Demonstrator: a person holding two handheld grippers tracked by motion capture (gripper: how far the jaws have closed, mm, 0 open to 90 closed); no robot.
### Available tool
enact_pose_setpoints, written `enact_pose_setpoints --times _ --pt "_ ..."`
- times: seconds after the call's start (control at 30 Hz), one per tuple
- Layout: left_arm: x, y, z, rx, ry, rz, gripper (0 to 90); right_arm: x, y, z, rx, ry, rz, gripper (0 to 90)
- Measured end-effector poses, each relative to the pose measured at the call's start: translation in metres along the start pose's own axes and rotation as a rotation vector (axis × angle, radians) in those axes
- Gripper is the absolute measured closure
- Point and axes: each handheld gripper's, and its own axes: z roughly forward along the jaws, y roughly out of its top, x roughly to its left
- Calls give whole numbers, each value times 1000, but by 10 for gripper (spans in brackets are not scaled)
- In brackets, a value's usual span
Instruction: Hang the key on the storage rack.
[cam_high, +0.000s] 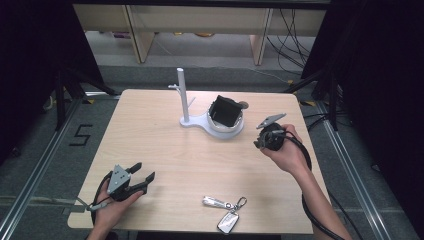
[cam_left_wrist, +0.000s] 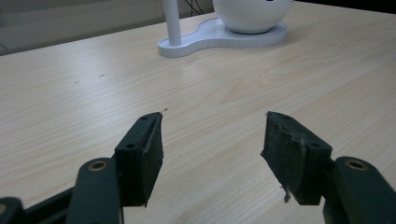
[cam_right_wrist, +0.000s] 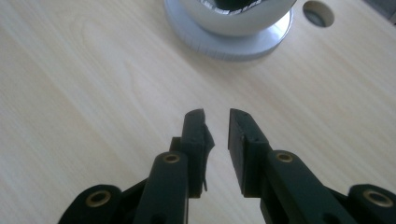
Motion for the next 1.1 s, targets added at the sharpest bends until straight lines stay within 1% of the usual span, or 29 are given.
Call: enact_pose_setpoints --times 0.07,0.1,0.13,0.17,0.2,0.23,0.27,0.3,0.33,0.37,0.4,0.43,0.47,0.5,0.53,0.57,0.63,0.67,0.73,0.77,0.8,0.83,0.87,0.9,0.93,0.97,1.0,1.07,1.1 --pt "-3 3 2 -17 -22 17 370 3 -6 2 19 14 -6 780" --pt "-3 4 2 -21 -26 26 373 5 -9 2 27 25 -2 787" --pt "-6 6 1 -11 -30 17 381 5 -11 2 28 27 -9 797" --pt "-7 7 2 -23 -53 25 395 7 -14 3 34 41 -6 808" --pt "-8 8 3 -31 -61 28 406 9 -16 4 44 50 -6 825" --pt "-10 10 1 -9 -58 36 417 10 -18 4 52 50 -9 837" --pt "-11 11 2 -14 -69 48 430 13 -20 4 59 49 -15 863" --pt "-12 13 1 -3 -73 55 442 15 -22 4 69 58 -13 888" --pt "-13 15 2 -16 -86 64 456 17 -23 3 81 63 -16 900" --pt "-14 16 2 -16 -92 58 474 20 -26 3 103 68 -37 900" --pt "-14 18 1 -5 -89 64 491 22 -28 3 117 71 -36 900" --pt "-14 19 1 -9 -98 62 508 24 -29 3 125 71 -38 900" --pt "-14 20 1 -8 -101 55 525 27 -32 3 138 84 -43 900" --pt "-15 20 2 -13 -109 45 543 29 -34 4 144 86 -50 900" --pt "-16 20 2 -5 -118 31 563 30 -36 5 148 95 -49 900" --pt "-16 20 1 10 -114 42 583 32 -39 6 161 104 -57 900" --pt "-18 20 1 19 -128 28 627 36 -43 8 177 111 -62 900" --pt "-19 20 1 29 -133 27 648 38 -44 8 185 116 -59 900" --pt "-20 19 2 30 -153 23 683 42 -49 10 202 129 -72 900" --pt "-21 20 2 48 -147 26 702 44 -51 11 211 136 -74 900" --pt "-22 21 3 52 -152 26 721 46 -53 11 217 150 -84 900" --pt "-23 21 4 51 -165 20 744 49 -54 11 232 161 -85 900" --pt "-24 22 4 72 -164 16 816 54 -57 11 250 180 -98 900" --pt "-25 22 4 79 -167 19 816 54 -57 11 250 180 -98 900" --pt "-26 22 5 77 -170 25 853 55 -58 11 256 190 -101 900" --pt "-27 23 5 90 -166 29 880 58 -60 10 265 209 -116 900" --pt "-27 23 6 101 -170 27 888 59 -62 10 270 208 -104 900" --pt "-29 24 7 104 -192 12 890 61 -65 8 279 214 -100 900" --pt "-30 25 8 105 -201 16 890 61 -65 8 279 214 -100 900"
